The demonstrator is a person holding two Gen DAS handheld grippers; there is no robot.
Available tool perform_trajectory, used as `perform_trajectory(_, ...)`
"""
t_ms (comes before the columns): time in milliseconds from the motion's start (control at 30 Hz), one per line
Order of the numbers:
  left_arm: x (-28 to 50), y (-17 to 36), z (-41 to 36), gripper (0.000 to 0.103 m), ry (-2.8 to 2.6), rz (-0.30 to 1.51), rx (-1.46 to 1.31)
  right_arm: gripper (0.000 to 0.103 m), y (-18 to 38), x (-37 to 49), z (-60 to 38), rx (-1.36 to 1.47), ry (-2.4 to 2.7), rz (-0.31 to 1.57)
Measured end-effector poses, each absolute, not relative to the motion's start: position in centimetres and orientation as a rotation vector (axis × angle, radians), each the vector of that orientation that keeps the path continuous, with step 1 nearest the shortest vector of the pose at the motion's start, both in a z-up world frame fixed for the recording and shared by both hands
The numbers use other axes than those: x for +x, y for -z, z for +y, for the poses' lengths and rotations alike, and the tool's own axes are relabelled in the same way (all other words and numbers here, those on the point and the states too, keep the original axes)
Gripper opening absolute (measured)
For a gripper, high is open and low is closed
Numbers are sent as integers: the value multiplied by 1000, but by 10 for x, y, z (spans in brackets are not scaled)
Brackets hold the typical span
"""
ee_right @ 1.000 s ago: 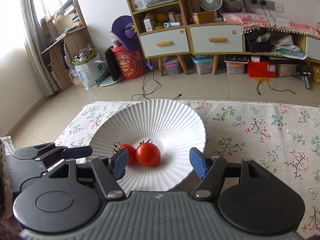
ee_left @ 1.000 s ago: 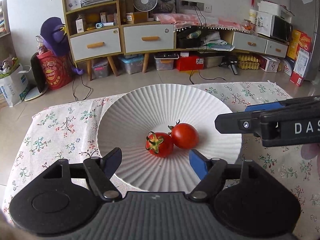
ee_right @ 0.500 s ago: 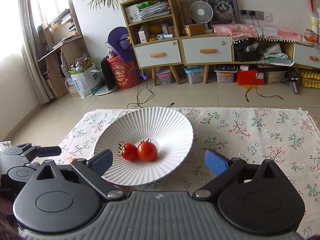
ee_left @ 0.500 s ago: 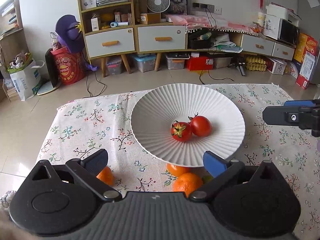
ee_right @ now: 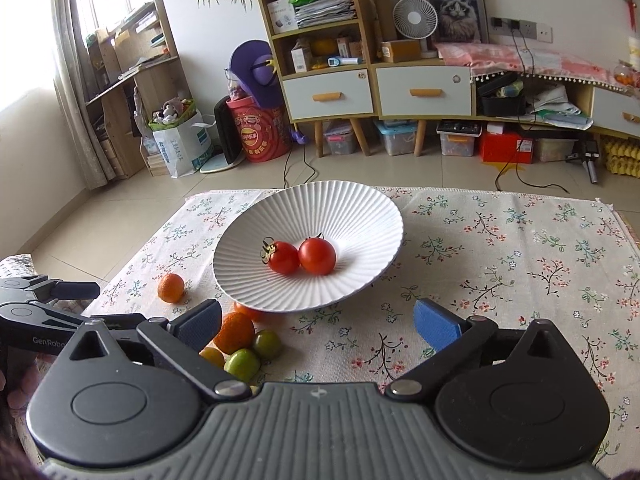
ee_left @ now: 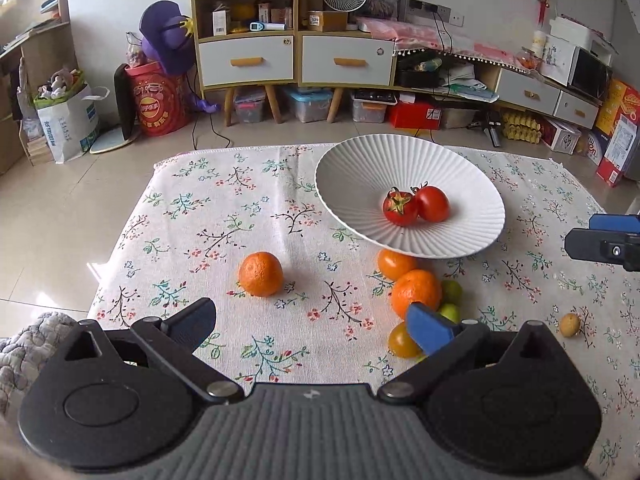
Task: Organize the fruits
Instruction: 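Lift both open tools out of the bowl back over the fruits, then close the left tool on a brown kiwi while the right tool grasps a small tan fruit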
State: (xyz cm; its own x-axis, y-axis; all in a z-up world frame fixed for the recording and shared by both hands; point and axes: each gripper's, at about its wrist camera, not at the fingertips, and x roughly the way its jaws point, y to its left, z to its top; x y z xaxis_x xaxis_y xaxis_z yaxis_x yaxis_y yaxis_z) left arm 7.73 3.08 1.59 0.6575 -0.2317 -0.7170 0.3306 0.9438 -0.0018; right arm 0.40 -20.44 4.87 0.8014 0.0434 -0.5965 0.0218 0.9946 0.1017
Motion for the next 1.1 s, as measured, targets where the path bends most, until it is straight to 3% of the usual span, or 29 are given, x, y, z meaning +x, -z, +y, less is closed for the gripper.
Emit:
perform_trajectory(933, 45, -4, 73, 98, 611, 928, 401, 102, -6, -71, -112, -159, -387, 649)
perform_trajectory(1100, 43, 6, 72, 89, 651, 979, 441, 102, 5, -81, -101, -163, -431, 681)
